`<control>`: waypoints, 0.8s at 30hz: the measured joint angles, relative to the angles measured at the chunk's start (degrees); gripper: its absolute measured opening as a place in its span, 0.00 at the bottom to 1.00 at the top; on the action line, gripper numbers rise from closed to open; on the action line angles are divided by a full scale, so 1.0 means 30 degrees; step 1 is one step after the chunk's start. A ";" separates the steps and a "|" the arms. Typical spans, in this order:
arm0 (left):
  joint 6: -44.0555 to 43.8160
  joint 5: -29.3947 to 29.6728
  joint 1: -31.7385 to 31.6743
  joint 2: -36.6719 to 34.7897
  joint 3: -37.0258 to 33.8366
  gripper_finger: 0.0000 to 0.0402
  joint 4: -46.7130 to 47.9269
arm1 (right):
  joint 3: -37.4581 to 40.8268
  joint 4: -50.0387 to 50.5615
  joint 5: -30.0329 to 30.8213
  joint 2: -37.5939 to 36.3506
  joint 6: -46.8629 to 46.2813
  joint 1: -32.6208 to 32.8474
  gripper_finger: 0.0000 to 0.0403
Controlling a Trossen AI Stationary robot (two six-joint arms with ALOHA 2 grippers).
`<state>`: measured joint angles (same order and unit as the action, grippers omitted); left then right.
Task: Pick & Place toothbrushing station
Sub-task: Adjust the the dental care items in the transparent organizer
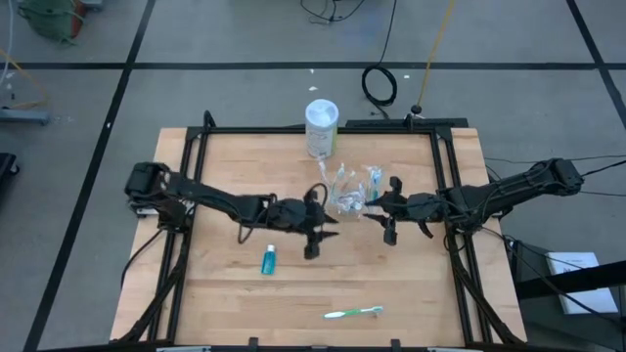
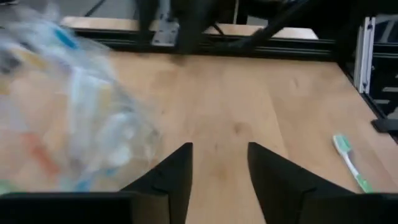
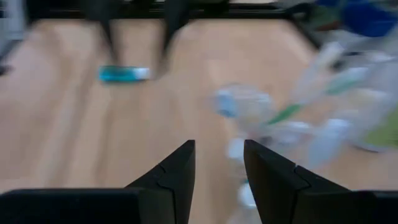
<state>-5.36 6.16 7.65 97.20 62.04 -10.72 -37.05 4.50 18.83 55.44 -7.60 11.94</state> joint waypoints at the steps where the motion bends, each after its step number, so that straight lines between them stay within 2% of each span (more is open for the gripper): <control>1: -0.0144 0.0081 0.0162 0.0522 -0.0007 0.37 -0.0763 | 0.0003 0.0006 0.0697 0.0000 -0.0017 0.0000 0.32; 3: -0.0259 0.0474 0.0364 0.1584 -0.0007 0.30 -0.2793 | 0.0003 0.0004 0.1707 0.0000 0.0235 -0.0043 0.32; 7: 0.0463 0.0615 0.0367 0.3515 0.0089 0.13 -0.6778 | 0.0003 0.0005 0.1735 0.0026 0.0706 -0.0248 0.29; 10: 0.0601 0.0738 0.0100 0.4629 0.0706 0.03 -0.8044 | 0.0003 0.0031 0.1728 0.0195 0.0705 -0.0299 0.22; 12: 0.0840 0.1391 -0.0122 0.5141 0.1431 0.02 -0.8166 | 0.0003 -0.0003 0.1728 0.0224 0.0850 -0.0299 0.16; 17: 0.1831 0.3682 -0.0755 0.5756 0.2817 0.07 -0.7078 | 0.0003 0.0019 0.1722 0.0298 0.1385 -0.0299 0.02; 24: 0.0731 0.6496 -0.1658 0.5503 0.3155 0.02 -0.5998 | 0.0003 0.0023 0.1764 0.0299 0.1414 -0.0293 0.03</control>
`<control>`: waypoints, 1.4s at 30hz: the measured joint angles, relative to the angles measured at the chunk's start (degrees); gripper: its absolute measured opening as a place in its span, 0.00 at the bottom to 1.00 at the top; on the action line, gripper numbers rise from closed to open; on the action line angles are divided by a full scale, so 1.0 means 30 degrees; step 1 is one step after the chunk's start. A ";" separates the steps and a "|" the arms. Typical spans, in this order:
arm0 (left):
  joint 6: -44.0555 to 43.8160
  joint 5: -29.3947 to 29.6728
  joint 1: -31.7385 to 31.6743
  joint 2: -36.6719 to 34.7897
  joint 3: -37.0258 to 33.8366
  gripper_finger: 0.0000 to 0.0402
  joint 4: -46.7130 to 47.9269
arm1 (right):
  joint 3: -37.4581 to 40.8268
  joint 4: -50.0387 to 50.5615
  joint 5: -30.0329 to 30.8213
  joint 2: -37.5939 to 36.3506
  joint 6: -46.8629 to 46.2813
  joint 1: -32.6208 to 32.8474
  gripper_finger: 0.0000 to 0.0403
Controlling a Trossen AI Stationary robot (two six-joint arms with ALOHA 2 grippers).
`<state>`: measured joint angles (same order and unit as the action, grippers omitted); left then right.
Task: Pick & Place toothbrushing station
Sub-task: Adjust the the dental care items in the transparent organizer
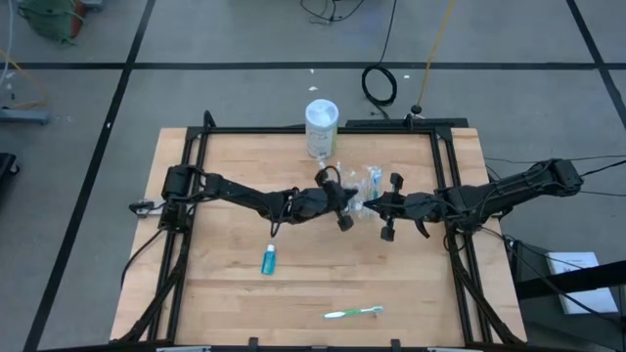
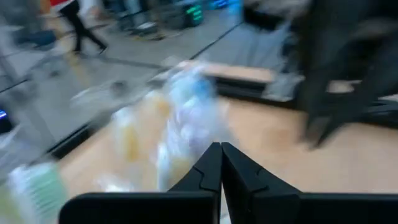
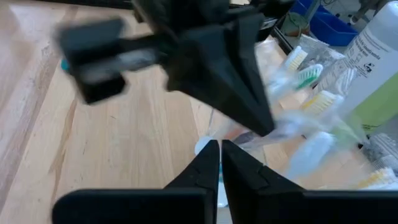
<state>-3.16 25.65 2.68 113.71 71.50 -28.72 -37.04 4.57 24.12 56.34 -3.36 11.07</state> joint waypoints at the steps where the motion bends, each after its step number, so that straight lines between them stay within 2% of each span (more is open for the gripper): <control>1: -0.0160 0.0519 -0.0076 0.0005 0.0000 0.01 0.0243 | 0.0000 0.0011 0.0000 0.0000 0.0000 0.0002 0.02; 8: -0.0024 0.4419 -0.0151 -0.0337 -0.0008 0.05 0.2212 | 0.0000 0.0004 0.0018 0.0000 0.0000 -0.0038 0.01; 14: -0.1086 0.4631 -0.0383 -0.1713 -0.0014 0.01 0.4756 | 0.0000 0.0064 -0.0029 0.0000 -0.0126 -0.0315 0.00; 17: -0.1675 0.4611 -0.0387 -0.2502 -0.0015 0.03 0.5996 | 0.0000 0.0060 -0.0046 0.0000 -0.0146 -0.0324 0.00; 24: -0.1588 0.2953 -0.0121 -0.4444 -0.0015 0.06 0.7071 | 0.0000 -0.1051 -0.0299 0.0836 -0.0514 -0.0381 0.00; 28: -0.0909 0.0544 -0.0103 -0.4987 -0.0011 0.06 0.7150 | 0.0000 -0.2609 -0.3349 0.2156 0.0501 -0.0989 0.00; 30: -0.0835 -0.0693 -0.0156 -0.4963 -0.0011 0.06 0.7253 | 0.0000 -0.3031 -0.4091 0.2908 0.0914 -0.1363 0.00; 33: -0.0989 -0.1416 -0.0176 -0.4760 -0.0015 0.06 0.7273 | 0.0000 -0.2552 -0.3465 0.3481 0.0940 -0.2012 0.00; 42: -0.1181 -0.1463 -0.0176 -0.4648 -0.0015 0.06 0.8274 | -0.0012 -0.1617 0.0311 0.2974 0.0336 -0.2544 0.00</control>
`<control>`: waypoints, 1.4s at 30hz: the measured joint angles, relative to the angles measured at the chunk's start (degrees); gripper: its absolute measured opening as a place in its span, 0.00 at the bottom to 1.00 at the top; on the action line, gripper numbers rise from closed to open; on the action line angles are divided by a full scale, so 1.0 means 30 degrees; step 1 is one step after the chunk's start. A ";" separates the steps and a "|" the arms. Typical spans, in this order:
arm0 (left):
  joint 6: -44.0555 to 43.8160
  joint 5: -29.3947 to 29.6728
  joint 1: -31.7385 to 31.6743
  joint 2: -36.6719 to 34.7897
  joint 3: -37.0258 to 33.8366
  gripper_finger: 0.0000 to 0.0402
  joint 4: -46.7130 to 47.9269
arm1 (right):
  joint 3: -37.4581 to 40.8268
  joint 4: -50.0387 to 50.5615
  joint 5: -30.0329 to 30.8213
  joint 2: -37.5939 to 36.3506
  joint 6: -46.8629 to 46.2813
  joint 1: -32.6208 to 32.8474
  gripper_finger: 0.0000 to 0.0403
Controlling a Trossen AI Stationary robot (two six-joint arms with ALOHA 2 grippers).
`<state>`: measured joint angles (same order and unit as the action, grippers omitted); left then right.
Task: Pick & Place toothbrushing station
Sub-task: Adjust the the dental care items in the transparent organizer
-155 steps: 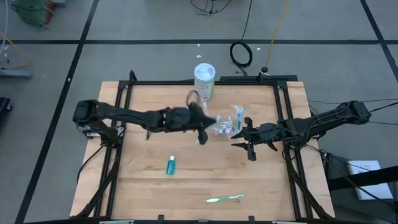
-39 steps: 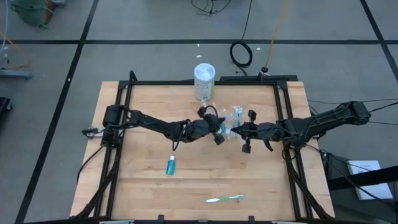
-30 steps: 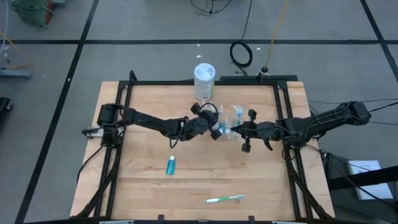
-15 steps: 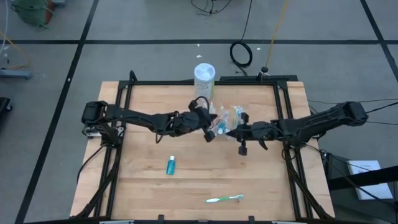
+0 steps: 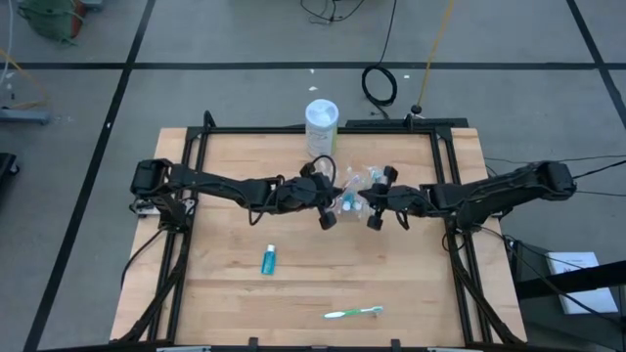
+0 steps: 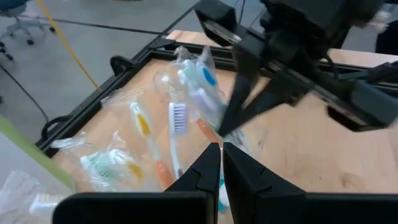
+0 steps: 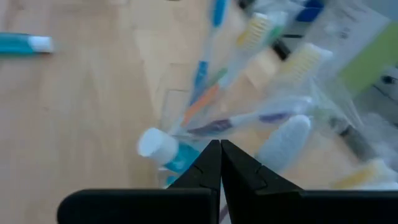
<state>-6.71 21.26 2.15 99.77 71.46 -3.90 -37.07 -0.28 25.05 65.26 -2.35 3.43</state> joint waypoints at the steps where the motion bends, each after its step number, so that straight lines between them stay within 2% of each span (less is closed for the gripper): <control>1: -0.0025 -0.0145 0.0000 0.0000 0.0000 0.06 0.0030 | -0.0002 0.0094 0.0300 -0.0045 -0.0081 0.0003 0.00; 9: 0.2150 -0.1623 0.0000 0.0000 0.0000 0.06 0.1438 | 0.0005 0.3023 0.2210 -0.0729 -0.1974 0.0010 0.00; 14: 0.3448 -0.3411 0.0062 0.0000 0.0000 0.06 0.1816 | 0.0005 0.3668 0.2159 -0.1027 -0.2493 0.0010 0.00; 18: 0.4662 -0.4120 0.0182 0.0000 -0.0007 0.09 0.1750 | 0.0005 0.3613 0.2118 -0.1153 -0.2493 0.0010 0.00; 23: 0.5841 -0.4248 0.0479 0.0000 -0.0007 0.24 0.1435 | 0.0005 0.3591 0.2086 -0.1226 -0.2457 0.0010 0.00; 27: 0.6286 -0.5610 0.0598 0.0240 -0.0007 0.39 0.0265 | 0.0005 0.3603 0.2081 -0.1218 -0.2427 0.0010 0.00; 30: 0.6342 -0.6067 0.0661 0.0776 0.0013 0.47 -0.0513 | 0.0005 0.3399 0.2065 -0.1218 -0.2299 0.0010 0.00; 32: 0.6863 -0.5827 0.0663 0.1364 0.0697 0.49 -0.0206 | 0.0005 0.2989 0.2064 -0.1212 -0.1963 0.0010 0.00; 38: 0.8219 -0.5176 0.0480 0.3482 0.4411 0.50 0.4293 | 0.0002 0.2260 0.1447 -0.1303 -0.1365 0.0010 0.00; 42: 0.8206 -0.5059 0.0017 0.4736 0.5503 0.50 0.5027 | -0.0001 0.2334 0.1080 -0.1371 -0.1349 0.0017 0.00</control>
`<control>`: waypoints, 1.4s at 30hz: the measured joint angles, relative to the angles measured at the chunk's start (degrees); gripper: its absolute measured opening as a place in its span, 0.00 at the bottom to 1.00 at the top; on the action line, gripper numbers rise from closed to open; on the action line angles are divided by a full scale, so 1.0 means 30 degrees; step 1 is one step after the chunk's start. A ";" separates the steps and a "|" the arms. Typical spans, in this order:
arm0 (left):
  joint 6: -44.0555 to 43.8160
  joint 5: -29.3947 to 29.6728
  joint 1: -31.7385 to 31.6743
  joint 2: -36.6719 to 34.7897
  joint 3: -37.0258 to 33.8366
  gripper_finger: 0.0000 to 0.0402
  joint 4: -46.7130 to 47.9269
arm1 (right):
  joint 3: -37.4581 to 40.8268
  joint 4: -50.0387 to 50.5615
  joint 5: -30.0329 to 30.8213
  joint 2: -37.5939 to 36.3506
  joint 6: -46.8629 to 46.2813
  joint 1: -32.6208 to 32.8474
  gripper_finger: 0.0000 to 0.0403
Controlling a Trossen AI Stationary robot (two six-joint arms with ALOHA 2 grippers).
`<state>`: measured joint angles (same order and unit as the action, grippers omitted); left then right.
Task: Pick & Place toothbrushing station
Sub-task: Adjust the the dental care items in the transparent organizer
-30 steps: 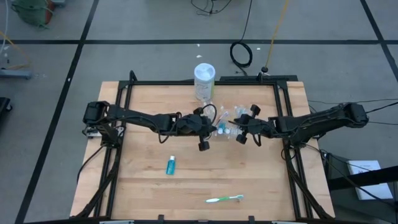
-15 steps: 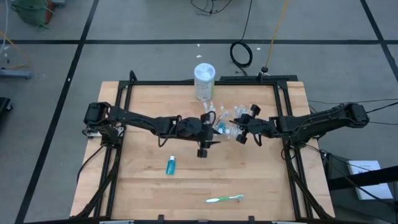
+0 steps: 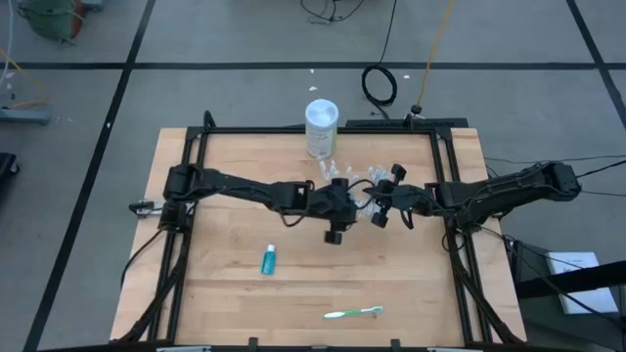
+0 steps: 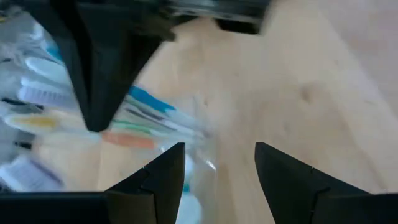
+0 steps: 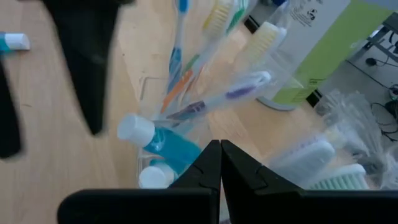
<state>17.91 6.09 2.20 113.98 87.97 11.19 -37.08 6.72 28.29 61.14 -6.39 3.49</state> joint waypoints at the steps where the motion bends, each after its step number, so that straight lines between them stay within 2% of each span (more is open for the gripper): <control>1: -0.0003 -0.0003 -0.0131 0.0186 0.0116 0.50 -0.0255 | -0.0001 0.0082 0.0001 0.0000 0.0000 0.0000 0.00; 4: -0.0518 0.0295 -0.0523 0.0735 0.0129 0.50 0.0036 | -0.0004 0.0138 0.0004 -0.0022 0.0000 -0.0004 0.00; 12: -0.0360 0.2550 -0.0964 0.1306 0.0132 0.50 0.0873 | 0.0006 0.0518 -0.0002 -0.0015 0.0007 0.0000 0.00; 22: 0.1884 0.5673 -0.0692 0.1318 0.0129 0.50 0.1253 | 0.0006 0.0496 -0.0002 -0.0015 0.0007 -0.0007 0.00; 28: 0.2142 0.6046 -0.0748 0.1318 0.0122 0.49 0.0646 | 0.0006 0.0482 0.0001 -0.0015 0.0007 -0.0006 0.00; 31: 0.1880 0.5592 -0.0956 0.1318 0.0122 0.41 0.0686 | 0.0006 0.0476 -0.0006 -0.0015 0.0007 -0.0005 0.00; 37: 0.1127 0.4492 -0.1491 0.1318 0.0114 0.18 0.0755 | 0.0006 0.0489 -0.0006 -0.0015 0.0007 -0.0007 0.00; 42: 0.0541 0.3769 -0.1817 0.1318 0.0114 0.17 0.0850 | 0.0006 0.0486 0.0005 -0.0015 0.0007 -0.0007 0.00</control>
<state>19.53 17.39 -3.25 117.93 88.31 13.74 -37.06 8.18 28.31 61.10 -6.37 3.46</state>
